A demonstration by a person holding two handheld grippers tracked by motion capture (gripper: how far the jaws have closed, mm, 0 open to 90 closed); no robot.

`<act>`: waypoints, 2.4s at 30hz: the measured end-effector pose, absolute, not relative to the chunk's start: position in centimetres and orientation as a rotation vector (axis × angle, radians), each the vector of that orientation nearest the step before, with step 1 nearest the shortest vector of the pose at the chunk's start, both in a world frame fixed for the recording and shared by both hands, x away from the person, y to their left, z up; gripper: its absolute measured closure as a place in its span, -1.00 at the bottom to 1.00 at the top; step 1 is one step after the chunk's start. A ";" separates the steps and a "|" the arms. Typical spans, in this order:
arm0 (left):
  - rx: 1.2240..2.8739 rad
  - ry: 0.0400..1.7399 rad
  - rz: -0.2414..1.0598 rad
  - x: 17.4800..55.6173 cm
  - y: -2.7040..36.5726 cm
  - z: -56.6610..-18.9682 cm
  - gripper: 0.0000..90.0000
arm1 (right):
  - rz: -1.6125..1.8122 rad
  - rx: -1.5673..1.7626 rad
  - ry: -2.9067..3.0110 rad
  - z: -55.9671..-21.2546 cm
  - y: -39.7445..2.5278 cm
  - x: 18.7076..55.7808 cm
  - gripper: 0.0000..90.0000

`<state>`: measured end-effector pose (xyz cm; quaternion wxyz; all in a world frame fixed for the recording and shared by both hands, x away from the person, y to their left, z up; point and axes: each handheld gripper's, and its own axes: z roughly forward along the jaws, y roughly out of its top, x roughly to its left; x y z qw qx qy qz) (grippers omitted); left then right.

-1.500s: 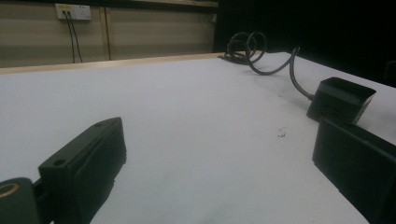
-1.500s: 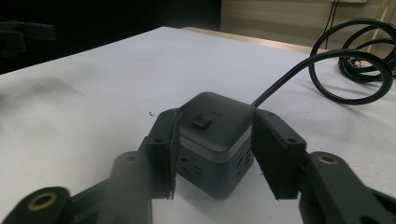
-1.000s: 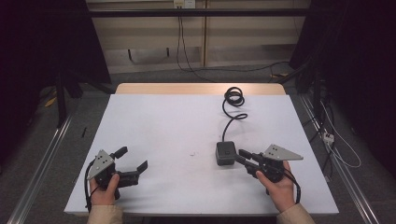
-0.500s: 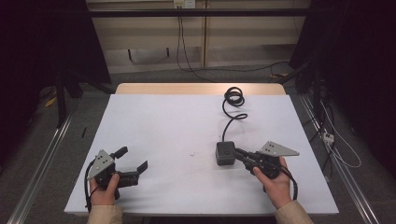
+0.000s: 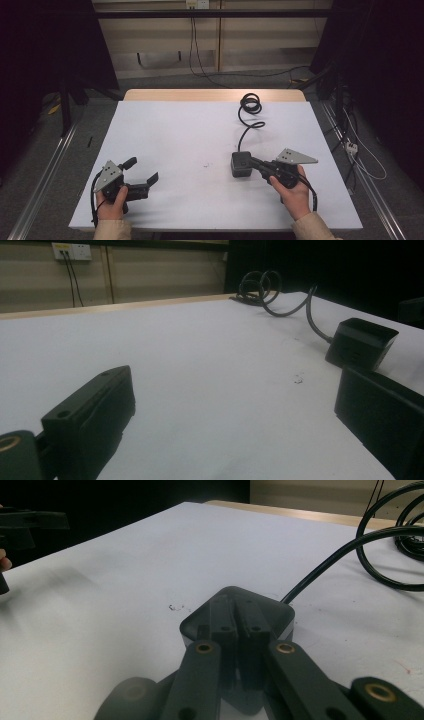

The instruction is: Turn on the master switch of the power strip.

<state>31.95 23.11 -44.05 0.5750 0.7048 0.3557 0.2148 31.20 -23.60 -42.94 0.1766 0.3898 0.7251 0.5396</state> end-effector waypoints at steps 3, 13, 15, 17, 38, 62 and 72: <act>1.653 0.832 0.502 31.9 23.1 -44.0 -0.95 | 1.519 1.101 2.057 -42.9 -23.5 31.4 0.96; 1.651 0.834 0.500 31.9 23.0 -44.1 -0.95 | 1.515 1.108 2.060 -42.9 -23.4 31.8 1.00; 1.654 0.831 0.502 32.0 23.1 -44.0 -0.95 | 1.511 1.108 2.063 -42.9 -23.3 31.8 1.00; 1.652 0.834 0.501 32.0 23.0 -44.1 -0.95 | 1.510 1.103 2.067 -42.9 -23.2 31.9 1.00; 1.654 0.827 0.502 32.0 23.1 -44.0 -0.95 | 1.486 1.085 2.097 -42.9 -22.4 32.5 1.00; 1.654 0.826 0.491 32.0 23.0 -44.1 -0.94 | 1.475 1.072 2.114 -43.0 -21.7 32.9 1.00; 1.656 0.822 0.490 32.0 23.0 -44.1 -0.94 | 1.451 1.067 2.117 -43.1 -21.7 32.9 1.00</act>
